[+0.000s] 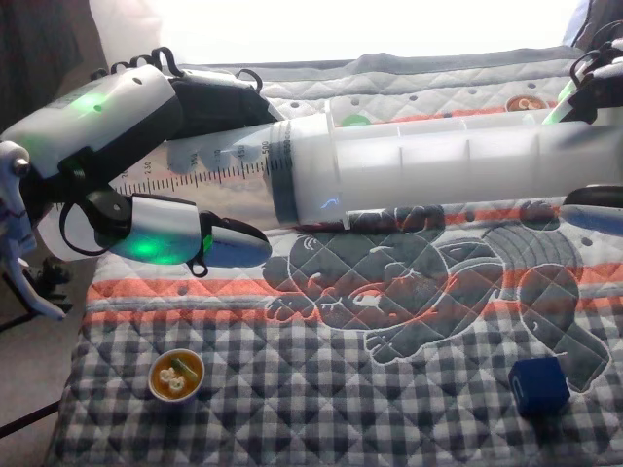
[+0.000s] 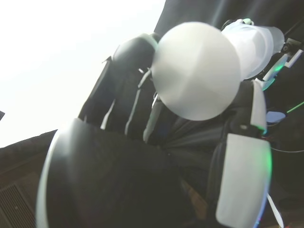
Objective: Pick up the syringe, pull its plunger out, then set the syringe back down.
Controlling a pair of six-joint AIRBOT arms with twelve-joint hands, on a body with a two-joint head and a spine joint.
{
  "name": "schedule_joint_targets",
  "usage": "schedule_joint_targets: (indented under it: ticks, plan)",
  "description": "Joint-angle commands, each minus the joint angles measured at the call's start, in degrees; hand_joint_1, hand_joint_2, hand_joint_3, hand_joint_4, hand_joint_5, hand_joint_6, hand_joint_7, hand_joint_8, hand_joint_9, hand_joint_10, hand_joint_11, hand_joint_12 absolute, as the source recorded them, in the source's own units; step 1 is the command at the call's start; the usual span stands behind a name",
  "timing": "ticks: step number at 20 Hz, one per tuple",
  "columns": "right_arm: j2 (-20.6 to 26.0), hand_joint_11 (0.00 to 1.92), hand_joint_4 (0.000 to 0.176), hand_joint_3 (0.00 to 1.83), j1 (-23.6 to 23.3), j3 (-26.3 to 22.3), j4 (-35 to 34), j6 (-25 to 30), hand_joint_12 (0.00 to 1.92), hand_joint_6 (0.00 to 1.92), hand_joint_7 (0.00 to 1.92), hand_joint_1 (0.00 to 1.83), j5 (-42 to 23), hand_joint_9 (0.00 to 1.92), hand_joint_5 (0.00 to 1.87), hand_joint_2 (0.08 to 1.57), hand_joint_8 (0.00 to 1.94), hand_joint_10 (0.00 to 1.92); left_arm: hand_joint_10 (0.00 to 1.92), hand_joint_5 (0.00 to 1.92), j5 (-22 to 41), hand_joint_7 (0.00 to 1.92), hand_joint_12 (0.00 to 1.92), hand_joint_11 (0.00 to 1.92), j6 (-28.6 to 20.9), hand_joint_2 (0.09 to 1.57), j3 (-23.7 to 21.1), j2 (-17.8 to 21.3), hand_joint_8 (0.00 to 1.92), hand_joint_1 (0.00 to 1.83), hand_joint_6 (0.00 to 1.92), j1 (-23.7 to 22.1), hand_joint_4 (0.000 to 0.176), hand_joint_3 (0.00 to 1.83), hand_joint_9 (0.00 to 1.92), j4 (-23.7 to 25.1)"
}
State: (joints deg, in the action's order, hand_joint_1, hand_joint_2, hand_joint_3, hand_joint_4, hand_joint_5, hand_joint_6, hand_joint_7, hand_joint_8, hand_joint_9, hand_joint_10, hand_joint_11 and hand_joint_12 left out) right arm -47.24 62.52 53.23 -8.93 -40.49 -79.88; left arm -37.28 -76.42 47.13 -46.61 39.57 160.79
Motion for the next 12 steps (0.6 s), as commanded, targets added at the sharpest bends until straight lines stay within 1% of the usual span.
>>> schedule_joint_targets:
  ticks: [1, 2, 3, 4, 5, 6, 7, 8, 9, 10, 11, 12]
  plan:
    - [0.67, 0.84, 0.0, 0.0, -0.16, 0.55, -3.53, -0.69, 1.74, 0.72, 0.96, 1.27, -7.8, 0.96, 1.02, 1.12, 1.32, 1.54, 1.54, 0.81, -10.37, 0.89, 1.92, 0.75, -1.25, 1.19, 0.67, 0.86, 1.4, 1.24, 1.04, -0.66, 0.0, 0.0, 0.82, -3.42]
    - [0.66, 0.83, 0.0, 0.0, 0.05, 0.55, -3.6, -0.7, 1.73, 0.73, 0.97, 1.27, -7.81, 0.95, 1.01, 1.12, 1.31, 1.52, 1.47, 0.8, -10.44, 0.89, 1.87, 0.72, -1.25, 1.19, 0.68, 0.81, 1.37, 1.24, 1.06, -0.67, 0.0, 0.0, 0.81, -3.4]
    - [0.66, 0.17, 0.0, 0.0, 0.06, 0.55, -3.76, -0.69, 1.58, 0.58, 0.41, 1.02, -7.92, 0.33, 0.43, 1.07, 0.51, 0.84, 1.48, 0.81, -10.52, 0.89, 1.88, 0.69, -1.25, 1.19, 0.68, 0.77, 1.37, 1.23, 1.06, -0.67, 0.0, 0.0, 0.79, -3.39]
    - [0.66, 0.03, 0.071, 0.0, 0.05, 0.47, -3.73, -0.68, 1.31, 0.26, 0.23, 0.84, -8.17, 0.13, 0.2, 0.93, 0.17, 0.45, 1.44, 0.82, -10.56, 0.9, 1.84, 0.7, -1.25, 1.18, 0.7, 0.72, 1.35, 1.23, 1.06, -0.67, 0.0, 0.0, 0.8, -3.41]
    - [0.66, 0.03, 0.071, 0.0, 0.08, 0.47, -3.73, -0.68, 1.31, 0.26, 0.23, 0.84, -8.27, 0.13, 0.2, 0.93, 0.17, 0.45, 1.44, 0.82, -10.56, 0.9, 1.84, 0.7, -1.25, 1.18, 0.72, 0.64, 1.35, 1.23, 1.06, -0.66, 0.0, 0.0, 0.8, -3.43]
    - [0.66, 0.01, 0.083, 0.0, 0.09, 0.48, -3.73, -0.69, 0.66, 0.05, 0.05, 0.62, -8.29, 0.03, 0.04, 0.85, 0.03, 0.09, 1.46, 0.82, -10.55, 0.9, 1.85, 0.7, -1.25, 1.18, 0.76, 0.5, 1.37, 1.23, 1.04, -0.66, 0.0, 0.0, 0.8, -3.43]
    - [0.66, 0.0, 0.064, 0.0, 0.09, 0.48, -3.74, -0.69, 0.03, 0.0, 0.0, 0.37, -8.42, 0.0, 0.0, 0.83, 0.0, 0.0, 1.37, 0.8, -10.54, 0.9, 1.79, 0.67, -1.25, 1.19, 0.82, 0.33, 1.35, 1.23, 1.08, -0.66, 0.0, 0.0, 0.8, -3.43]
    - [0.66, 0.0, 0.064, 0.0, 0.09, 0.48, -3.76, -0.69, 0.03, 0.0, 0.0, 0.37, -8.66, 0.0, 0.0, 0.83, 0.0, 0.0, 1.37, 0.8, -10.51, 0.9, 1.79, 0.67, -1.25, 1.19, 0.93, 0.11, 1.35, 1.23, 1.08, -0.67, 0.0, 0.0, 0.8, -3.45]
    - [0.66, 0.0, 0.061, 0.02, 0.09, 0.49, -3.8, -0.69, 0.0, 0.0, 0.0, 0.37, -8.86, 0.0, 0.0, 0.87, 0.0, 0.0, 1.36, 0.81, -10.47, 0.91, 1.78, 0.68, -1.25, 1.18, 1.06, -0.16, 1.34, 1.23, 1.07, -0.69, 0.0, 0.0, 0.81, -3.5]
    - [0.66, 0.0, 0.077, 0.02, 0.09, 0.49, -3.89, -0.69, 0.0, 0.0, 0.0, 0.46, -9.22, 0.0, 0.0, 0.87, 0.0, 0.0, 1.38, 0.82, -10.17, 0.92, 1.82, 0.69, -1.25, 1.18, 1.3, -0.59, 1.34, 1.24, 1.02, -0.72, 0.0, 0.0, 0.82, -3.51]
    - [0.65, 0.0, 0.078, 0.02, 0.09, 0.48, -4.15, -0.69, 0.0, 0.0, 0.0, 0.44, -9.71, 0.0, 0.0, 0.89, 0.0, 0.0, 1.33, 0.83, -9.43, 0.93, 1.78, 0.68, -1.25, 1.17, 1.62, -1.11, 1.32, 1.24, 1.02, -0.94, 0.0, 0.0, 0.83, -3.38]
    - [0.65, 0.0, 0.078, 0.02, 0.19, 0.48, -4.58, -0.69, 0.0, 0.0, 0.0, 0.44, -10.41, 0.0, 0.0, 0.89, 0.0, 0.0, 1.33, 0.83, -7.79, 0.93, 1.78, 0.68, -1.25, 1.17, 2.39, -2.17, 1.32, 1.24, 1.02, -1.54, 0.0, 0.0, 0.83, -3.13]
